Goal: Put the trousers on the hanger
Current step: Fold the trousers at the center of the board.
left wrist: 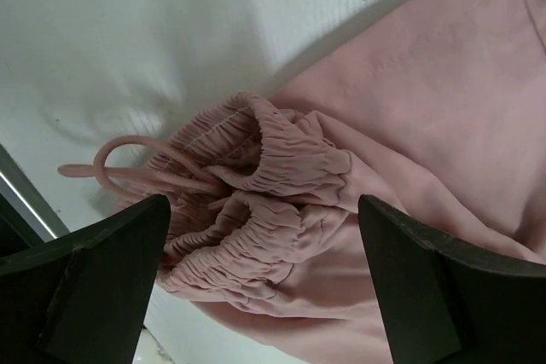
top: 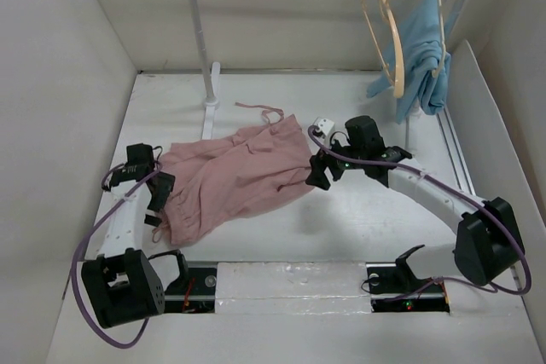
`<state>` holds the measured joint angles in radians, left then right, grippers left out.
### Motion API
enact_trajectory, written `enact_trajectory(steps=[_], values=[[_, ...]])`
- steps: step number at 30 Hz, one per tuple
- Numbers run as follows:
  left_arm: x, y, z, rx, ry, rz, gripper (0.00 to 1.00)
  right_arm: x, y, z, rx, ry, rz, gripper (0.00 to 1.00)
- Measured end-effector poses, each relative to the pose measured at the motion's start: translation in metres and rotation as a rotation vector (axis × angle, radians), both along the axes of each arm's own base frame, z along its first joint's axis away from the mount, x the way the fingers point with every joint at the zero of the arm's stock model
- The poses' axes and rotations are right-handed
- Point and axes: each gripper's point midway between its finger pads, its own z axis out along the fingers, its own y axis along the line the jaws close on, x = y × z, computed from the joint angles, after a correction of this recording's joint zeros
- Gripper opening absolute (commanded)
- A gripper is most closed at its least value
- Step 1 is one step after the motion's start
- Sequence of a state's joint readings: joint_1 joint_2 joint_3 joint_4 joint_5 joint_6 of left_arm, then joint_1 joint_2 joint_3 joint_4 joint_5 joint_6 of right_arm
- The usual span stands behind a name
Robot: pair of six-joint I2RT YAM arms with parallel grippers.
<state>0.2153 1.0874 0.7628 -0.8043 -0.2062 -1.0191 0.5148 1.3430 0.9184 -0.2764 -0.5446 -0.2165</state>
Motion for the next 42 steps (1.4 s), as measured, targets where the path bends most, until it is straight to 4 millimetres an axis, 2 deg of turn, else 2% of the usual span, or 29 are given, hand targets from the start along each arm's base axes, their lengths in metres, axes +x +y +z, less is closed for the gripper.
enact_trajectory(steps=[1, 5, 7, 8, 10, 12, 14, 18, 20, 23, 27, 30, 34, 37, 42], values=[[-0.006, -0.003, -0.006, -0.015, 0.021, 0.021, 0.9, 0.0, -0.003, -0.001, 0.0, 0.005, 0.003, 0.82], [-0.002, 0.0, -0.007, -0.012, 0.013, 0.055, 0.9, -0.001, -0.013, -0.007, -0.006, 0.024, 0.004, 0.82], [-0.001, 0.001, -0.017, -0.018, 0.059, 0.062, 0.85, -0.002, -0.012, -0.006, 0.0, 0.026, 0.013, 0.81], [-0.001, 0.001, -0.024, -0.025, 0.092, 0.062, 0.76, -0.002, -0.012, -0.006, 0.004, 0.027, 0.019, 0.82], [0.001, 0.0, -0.043, -0.042, 0.166, 0.062, 0.7, -0.004, -0.011, -0.005, 0.008, 0.029, 0.027, 0.81], [0.003, -0.001, -0.058, -0.061, 0.214, 0.061, 0.39, -0.004, -0.011, -0.005, 0.011, 0.031, 0.03, 0.81], [0.01, -0.002, -0.06, -0.069, 0.192, 0.063, 0.0, -0.004, -0.012, -0.005, 0.015, 0.034, 0.029, 0.81], [0.014, -0.001, -0.05, -0.062, 0.149, 0.064, 0.0, -0.001, -0.016, -0.004, 0.016, 0.034, 0.016, 0.81], [0.016, -0.001, -0.037, -0.055, 0.109, 0.061, 0.0, 0.0, -0.017, -0.004, 0.016, 0.034, 0.009, 0.82], [0.03, -0.006, 0.005, -0.032, -0.032, 0.027, 0.0, 0.003, -0.02, -0.006, 0.016, 0.04, -0.002, 0.82], [0.052, -0.02, 0.08, -0.028, -0.324, -0.034, 0.0, 0.012, -0.028, -0.018, 0.009, 0.075, -0.031, 0.82], [0.059, -0.021, 0.103, -0.021, -0.38, -0.051, 0.0, 0.016, -0.033, -0.029, -0.004, 0.109, -0.053, 0.83], [0.09, -0.012, 0.101, 0.013, -0.335, -0.097, 0.0, 0.021, -0.038, -0.034, -0.003, 0.132, -0.081, 0.83], [0.126, -0.001, 0.083, 0.039, -0.309, -0.142, 0.0, 0.027, -0.039, -0.032, 0.005, 0.127, -0.098, 0.84], [0.161, 0.023, 0.057, 0.112, -0.283, -0.19, 0.0, 0.042, -0.038, -0.021, 0.02, 0.088, -0.138, 0.89]])
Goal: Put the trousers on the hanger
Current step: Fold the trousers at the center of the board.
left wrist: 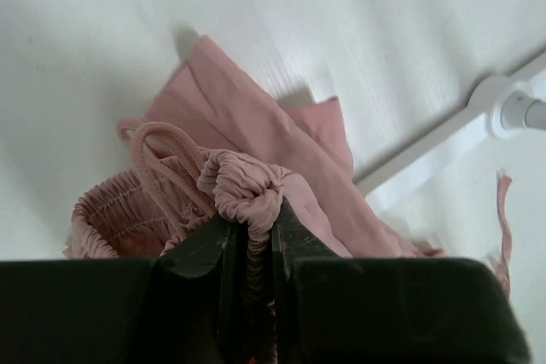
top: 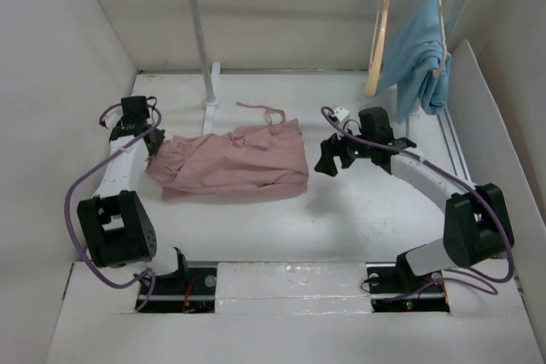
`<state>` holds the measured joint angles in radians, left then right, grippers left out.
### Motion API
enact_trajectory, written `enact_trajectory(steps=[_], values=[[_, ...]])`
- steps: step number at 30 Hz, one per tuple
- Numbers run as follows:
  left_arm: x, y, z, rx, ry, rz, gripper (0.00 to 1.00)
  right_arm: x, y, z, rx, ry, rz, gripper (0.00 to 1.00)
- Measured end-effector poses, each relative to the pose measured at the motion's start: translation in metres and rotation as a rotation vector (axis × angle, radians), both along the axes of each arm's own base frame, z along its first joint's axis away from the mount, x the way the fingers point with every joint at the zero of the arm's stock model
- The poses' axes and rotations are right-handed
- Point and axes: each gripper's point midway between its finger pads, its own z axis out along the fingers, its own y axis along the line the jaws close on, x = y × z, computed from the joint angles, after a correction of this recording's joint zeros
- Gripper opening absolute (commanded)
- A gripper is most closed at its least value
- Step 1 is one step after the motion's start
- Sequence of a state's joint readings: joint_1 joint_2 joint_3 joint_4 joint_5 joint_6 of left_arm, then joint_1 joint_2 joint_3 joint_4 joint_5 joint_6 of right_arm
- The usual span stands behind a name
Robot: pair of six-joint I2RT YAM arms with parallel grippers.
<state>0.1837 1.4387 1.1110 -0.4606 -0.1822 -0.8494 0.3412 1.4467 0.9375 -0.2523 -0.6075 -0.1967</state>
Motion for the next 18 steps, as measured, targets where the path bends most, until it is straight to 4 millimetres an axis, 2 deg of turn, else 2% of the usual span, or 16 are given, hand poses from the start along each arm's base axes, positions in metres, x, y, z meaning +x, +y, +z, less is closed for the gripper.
enact_trajectory(steps=[1, 2, 4, 5, 6, 8, 9, 11, 13, 15, 16, 18], values=[[0.003, 0.005, -0.002, 0.019, -0.008, 0.003, 0.0, 0.003, 0.0, 0.002, 0.003, -0.007, -0.01, 0.89], [0.003, 0.009, -0.004, 0.035, -0.012, 0.007, 0.05, 0.006, 0.001, 0.003, 0.007, -0.014, -0.016, 0.89], [0.0, 0.02, -0.013, 0.053, -0.008, 0.026, 0.25, 0.011, 0.005, 0.003, 0.016, -0.019, -0.027, 0.92], [-0.001, 0.021, -0.014, 0.052, -0.007, 0.032, 0.54, 0.015, 0.007, 0.001, 0.017, -0.019, -0.032, 0.92], [-0.009, 0.035, -0.033, 0.052, 0.04, 0.056, 0.69, 0.017, 0.01, -0.002, 0.016, -0.02, -0.033, 0.92], [-0.016, 0.048, -0.059, 0.049, 0.12, 0.074, 0.94, 0.018, 0.022, -0.011, 0.016, -0.006, -0.017, 0.91], [-0.018, 0.053, -0.072, 0.048, 0.164, 0.079, 0.98, 0.018, 0.029, -0.016, 0.015, 0.003, -0.004, 0.92], [-0.02, 0.058, -0.093, 0.039, 0.248, 0.078, 0.99, 0.014, 0.047, -0.027, 0.017, 0.024, 0.03, 0.89], [-0.016, 0.06, -0.103, 0.038, 0.296, 0.058, 0.99, 0.005, 0.064, -0.039, 0.016, 0.05, 0.064, 0.86], [-0.009, 0.062, -0.096, 0.051, 0.295, 0.039, 0.99, -0.003, 0.077, -0.046, 0.017, 0.065, 0.092, 0.79], [-0.003, 0.064, -0.087, 0.063, 0.276, 0.031, 0.99, -0.007, 0.084, -0.049, 0.023, 0.068, 0.103, 0.67], [0.011, 0.068, -0.061, 0.09, 0.208, 0.024, 0.99, -0.012, 0.092, -0.049, 0.032, 0.064, 0.11, 0.57]])
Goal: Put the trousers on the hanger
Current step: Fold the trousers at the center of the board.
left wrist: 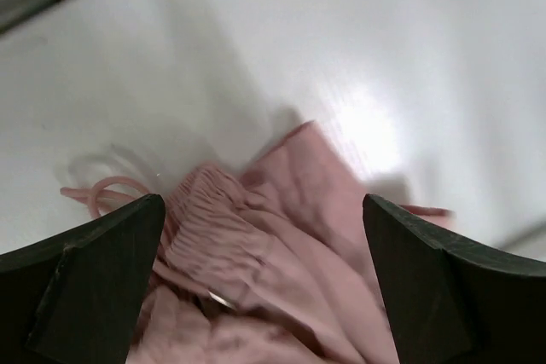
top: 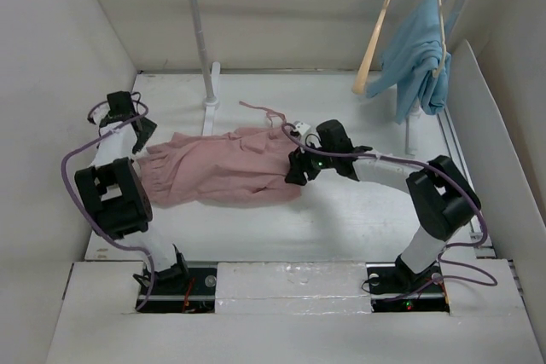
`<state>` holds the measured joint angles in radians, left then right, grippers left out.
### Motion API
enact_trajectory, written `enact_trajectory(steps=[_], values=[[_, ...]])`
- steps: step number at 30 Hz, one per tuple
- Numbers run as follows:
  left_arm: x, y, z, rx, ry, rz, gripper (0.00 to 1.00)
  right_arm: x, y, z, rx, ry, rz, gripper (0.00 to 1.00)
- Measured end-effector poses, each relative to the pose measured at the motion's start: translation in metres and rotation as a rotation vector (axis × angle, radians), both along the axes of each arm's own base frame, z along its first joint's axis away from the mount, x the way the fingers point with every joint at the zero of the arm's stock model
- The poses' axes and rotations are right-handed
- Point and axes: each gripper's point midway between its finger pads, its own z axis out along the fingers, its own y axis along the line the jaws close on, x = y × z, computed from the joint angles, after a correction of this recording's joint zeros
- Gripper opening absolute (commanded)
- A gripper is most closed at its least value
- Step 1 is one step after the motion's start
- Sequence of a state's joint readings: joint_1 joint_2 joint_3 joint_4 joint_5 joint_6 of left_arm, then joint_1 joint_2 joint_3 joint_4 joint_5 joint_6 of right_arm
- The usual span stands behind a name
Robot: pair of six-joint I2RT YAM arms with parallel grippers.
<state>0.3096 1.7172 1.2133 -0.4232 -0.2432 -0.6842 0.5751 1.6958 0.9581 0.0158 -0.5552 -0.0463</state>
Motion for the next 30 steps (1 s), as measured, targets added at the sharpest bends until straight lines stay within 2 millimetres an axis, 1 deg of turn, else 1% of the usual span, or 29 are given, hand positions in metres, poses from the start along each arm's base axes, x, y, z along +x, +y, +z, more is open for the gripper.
enact_trajectory(steps=[1, 4, 5, 6, 7, 8, 9, 10, 11, 12, 13, 14, 15, 16, 17, 19, 20, 21, 22, 23, 24, 25, 28, 30], values=[[0.006, 0.002, 0.017, 0.016, -0.043, -0.004, 0.99, 0.0, 0.002, 0.001, 0.005, -0.002, -0.004, 0.54], [0.016, 0.003, 0.08, 0.094, -0.184, -0.017, 0.99, 0.005, 0.001, 0.0, -0.003, -0.01, -0.034, 0.54], [0.017, 0.0, 0.099, 0.127, -0.223, -0.024, 0.93, 0.007, -0.001, 0.0, -0.012, -0.015, -0.047, 0.54], [0.02, -0.009, 0.122, 0.173, -0.263, -0.045, 0.87, 0.009, -0.003, -0.001, -0.022, -0.022, -0.061, 0.54], [0.024, -0.022, 0.138, 0.196, -0.299, -0.079, 0.8, 0.01, -0.006, 0.0, -0.031, -0.03, -0.071, 0.54], [0.029, -0.043, 0.152, 0.211, -0.33, -0.138, 0.65, 0.01, -0.009, 0.001, -0.04, -0.042, -0.081, 0.54], [0.035, -0.07, 0.161, 0.214, -0.355, -0.212, 0.6, 0.008, -0.012, 0.004, -0.046, -0.054, -0.09, 0.55], [0.04, -0.1, 0.165, 0.21, -0.367, -0.296, 0.57, 0.007, -0.016, 0.007, -0.051, -0.066, -0.096, 0.55], [0.045, -0.132, 0.162, 0.197, -0.366, -0.389, 0.56, 0.005, -0.019, 0.011, -0.057, -0.079, -0.1, 0.55], [0.048, -0.166, 0.155, 0.173, -0.354, -0.489, 0.56, 0.004, -0.022, 0.016, -0.06, -0.095, -0.103, 0.38], [0.05, -0.202, 0.145, 0.15, -0.331, -0.589, 0.56, 0.002, -0.025, 0.019, -0.066, -0.111, -0.103, 0.3], [0.051, -0.235, 0.132, 0.128, -0.297, -0.682, 0.58, 0.0, -0.027, 0.023, -0.067, -0.124, -0.101, 0.25], [0.052, -0.265, 0.119, 0.106, -0.26, -0.769, 0.6, -0.002, -0.028, 0.025, -0.07, -0.136, -0.1, 0.06], [0.053, -0.291, 0.108, 0.088, -0.226, -0.843, 0.61, -0.005, -0.028, 0.026, -0.07, -0.144, -0.094, 0.01], [0.055, -0.32, 0.096, 0.07, -0.192, -0.923, 0.63, -0.008, -0.028, 0.026, -0.072, -0.143, -0.089, 0.0], [0.061, -0.368, 0.079, 0.041, -0.148, -1.048, 0.64, -0.014, -0.026, 0.021, -0.079, -0.137, -0.071, 0.03], [0.063, -0.389, 0.07, 0.025, -0.129, -1.099, 0.65, -0.016, -0.025, 0.018, -0.086, -0.131, -0.06, 0.07], [0.064, -0.405, 0.064, 0.009, -0.112, -1.143, 0.65, -0.019, -0.022, 0.014, -0.093, -0.126, -0.047, 0.17], [0.065, -0.419, 0.058, -0.007, -0.097, -1.18, 0.65, -0.023, -0.02, 0.011, -0.1, -0.122, -0.033, 0.22], [0.067, -0.429, 0.052, -0.024, -0.085, -1.209, 0.67, -0.026, -0.016, 0.007, -0.108, -0.12, -0.017, 0.27], [0.068, -0.436, 0.047, -0.04, -0.072, -1.232, 0.68, -0.027, -0.016, 0.006, -0.114, -0.121, -0.009, 0.34], [0.069, -0.441, 0.043, -0.054, -0.063, -1.248, 0.68, -0.032, -0.012, 0.0, -0.123, -0.109, 0.008, 0.38], [0.073, -0.446, 0.031, -0.09, -0.028, -1.276, 0.68, -0.038, -0.007, -0.009, -0.143, -0.097, 0.03, 0.39], [0.074, -0.448, 0.021, -0.109, -0.003, -1.288, 0.68, -0.038, -0.007, -0.015, -0.157, -0.091, 0.028, 0.4]])
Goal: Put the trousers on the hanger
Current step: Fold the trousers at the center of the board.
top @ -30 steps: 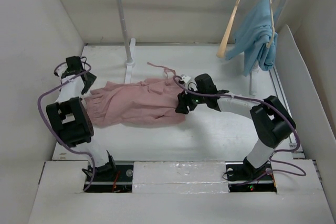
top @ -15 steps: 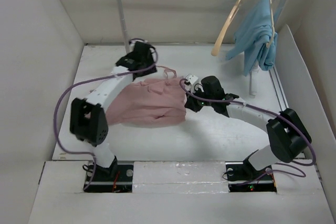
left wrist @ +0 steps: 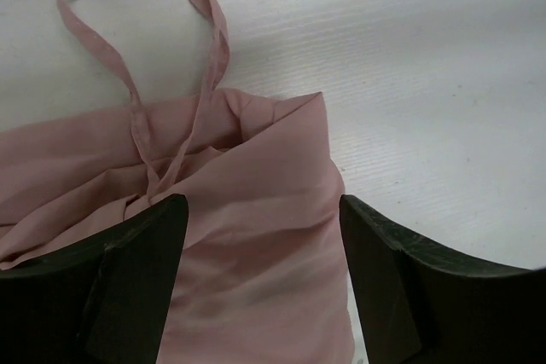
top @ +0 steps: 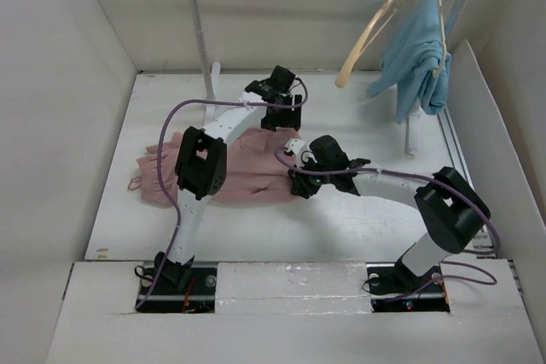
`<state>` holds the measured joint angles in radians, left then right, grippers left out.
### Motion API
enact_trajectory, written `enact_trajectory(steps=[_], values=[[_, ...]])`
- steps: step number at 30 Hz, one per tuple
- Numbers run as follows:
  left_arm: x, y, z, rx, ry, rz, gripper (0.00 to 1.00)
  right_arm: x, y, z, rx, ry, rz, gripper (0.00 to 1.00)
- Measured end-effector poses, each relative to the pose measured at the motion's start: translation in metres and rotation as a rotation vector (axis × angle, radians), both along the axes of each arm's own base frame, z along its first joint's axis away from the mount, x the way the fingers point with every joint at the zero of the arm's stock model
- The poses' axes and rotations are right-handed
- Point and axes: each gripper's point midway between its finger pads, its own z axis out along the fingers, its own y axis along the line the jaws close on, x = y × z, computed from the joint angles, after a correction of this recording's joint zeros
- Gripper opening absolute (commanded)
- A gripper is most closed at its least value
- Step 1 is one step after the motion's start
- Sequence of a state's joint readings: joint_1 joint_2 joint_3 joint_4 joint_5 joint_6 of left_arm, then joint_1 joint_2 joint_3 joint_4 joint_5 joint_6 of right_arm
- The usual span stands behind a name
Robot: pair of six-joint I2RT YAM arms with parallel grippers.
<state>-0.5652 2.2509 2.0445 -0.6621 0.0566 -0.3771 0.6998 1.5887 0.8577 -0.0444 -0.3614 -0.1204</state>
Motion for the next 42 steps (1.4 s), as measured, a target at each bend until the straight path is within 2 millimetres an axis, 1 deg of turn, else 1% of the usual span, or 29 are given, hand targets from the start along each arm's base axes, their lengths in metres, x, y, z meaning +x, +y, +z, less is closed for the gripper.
enact_trajectory(steps=[2, 3, 4, 5, 6, 7, 8, 9, 10, 12, 13, 14, 15, 17, 19, 20, 21, 22, 23, 24, 25, 29, 32, 37, 40, 42], values=[[-0.001, 0.001, -0.009, 0.004, 0.023, -0.005, 0.65, 0.002, 0.0, -0.005, -0.014, 0.006, -0.007, 0.4], [-0.004, 0.002, -0.018, 0.013, 0.049, -0.009, 0.65, 0.004, 0.0, -0.008, -0.021, 0.007, -0.012, 0.4], [-0.005, 0.003, -0.023, 0.018, 0.06, -0.01, 0.64, 0.006, 0.0, -0.01, -0.028, 0.007, -0.018, 0.4], [-0.005, 0.004, -0.027, 0.021, 0.07, -0.009, 0.61, 0.008, 0.0, -0.011, -0.033, 0.007, -0.022, 0.39], [-0.006, 0.004, -0.03, 0.023, 0.076, -0.01, 0.59, 0.01, 0.0, -0.012, -0.036, 0.005, -0.027, 0.33], [-0.006, 0.004, -0.031, 0.025, 0.078, -0.01, 0.57, 0.012, 0.0, -0.012, -0.038, 0.001, -0.03, 0.31], [-0.006, 0.004, -0.033, 0.026, 0.081, -0.01, 0.52, 0.014, 0.0, -0.01, -0.038, -0.004, -0.037, 0.27], [-0.006, 0.004, -0.033, 0.026, 0.081, -0.01, 0.49, 0.017, 0.0, -0.009, -0.038, -0.012, -0.043, 0.17], [-0.006, 0.004, -0.033, 0.027, 0.081, -0.011, 0.48, 0.019, 0.001, -0.007, -0.036, -0.02, -0.048, 0.14], [-0.006, 0.004, -0.033, 0.028, 0.081, -0.011, 0.42, 0.024, 0.001, -0.005, -0.036, -0.034, -0.067, 0.14], [-0.006, 0.004, -0.033, 0.029, 0.081, -0.01, 0.39, 0.025, 0.0, -0.005, -0.039, -0.038, -0.077, 0.15], [-0.006, 0.004, -0.034, 0.029, 0.081, -0.01, 0.38, 0.027, -0.001, -0.005, -0.043, -0.043, -0.087, 0.18], [-0.006, 0.004, -0.034, 0.029, 0.081, -0.01, 0.37, 0.029, -0.002, -0.005, -0.047, -0.047, -0.099, 0.31], [-0.006, 0.004, -0.035, 0.029, 0.084, -0.008, 0.34, 0.031, -0.004, -0.005, -0.054, -0.055, -0.116, 0.42], [-0.006, 0.003, -0.038, 0.028, 0.089, -0.007, 0.28, 0.032, -0.004, -0.005, -0.062, -0.063, -0.122, 0.43], [-0.006, 0.003, -0.039, 0.027, 0.092, -0.008, 0.18, 0.032, -0.005, -0.005, -0.065, -0.065, -0.124, 0.41], [-0.007, 0.003, -0.041, 0.025, 0.097, -0.007, 0.13, 0.033, -0.005, -0.005, -0.067, -0.067, -0.127, 0.23], [-0.007, 0.002, -0.042, 0.024, 0.1, -0.007, 0.02, 0.033, -0.005, -0.005, -0.069, -0.071, -0.127, 0.16], [-0.007, 0.002, -0.044, 0.023, 0.104, -0.007, 0.0, 0.034, -0.005, -0.005, -0.069, -0.072, -0.129, 0.11], [-0.007, 0.002, -0.045, 0.023, 0.107, -0.008, 0.0, 0.034, -0.005, -0.005, -0.068, -0.072, -0.132, 0.02], [-0.008, 0.001, -0.046, 0.023, 0.109, -0.008, 0.0, 0.034, -0.005, -0.005, -0.069, -0.074, -0.133, 0.0], [-0.007, 0.001, -0.046, 0.021, 0.108, -0.002, 0.0, 0.032, -0.006, -0.005, -0.067, -0.073, -0.135, 0.0], [-0.005, 0.001, -0.046, 0.015, 0.108, 0.01, 0.0, 0.023, -0.008, -0.002, -0.063, -0.077, -0.127, 0.0], [-0.001, 0.004, -0.047, 0.005, 0.109, 0.036, 0.0, -0.005, -0.01, 0.009, -0.042, -0.096, -0.09, 0.0], [0.003, 0.004, -0.05, -0.002, 0.113, 0.05, 0.0, -0.024, -0.013, 0.004, -0.047, -0.087, -0.066, 0.0], [0.004, 0.004, -0.054, -0.007, 0.122, 0.057, 0.0, -0.029, -0.015, -0.001, -0.055, -0.079, -0.066, 0.0]])
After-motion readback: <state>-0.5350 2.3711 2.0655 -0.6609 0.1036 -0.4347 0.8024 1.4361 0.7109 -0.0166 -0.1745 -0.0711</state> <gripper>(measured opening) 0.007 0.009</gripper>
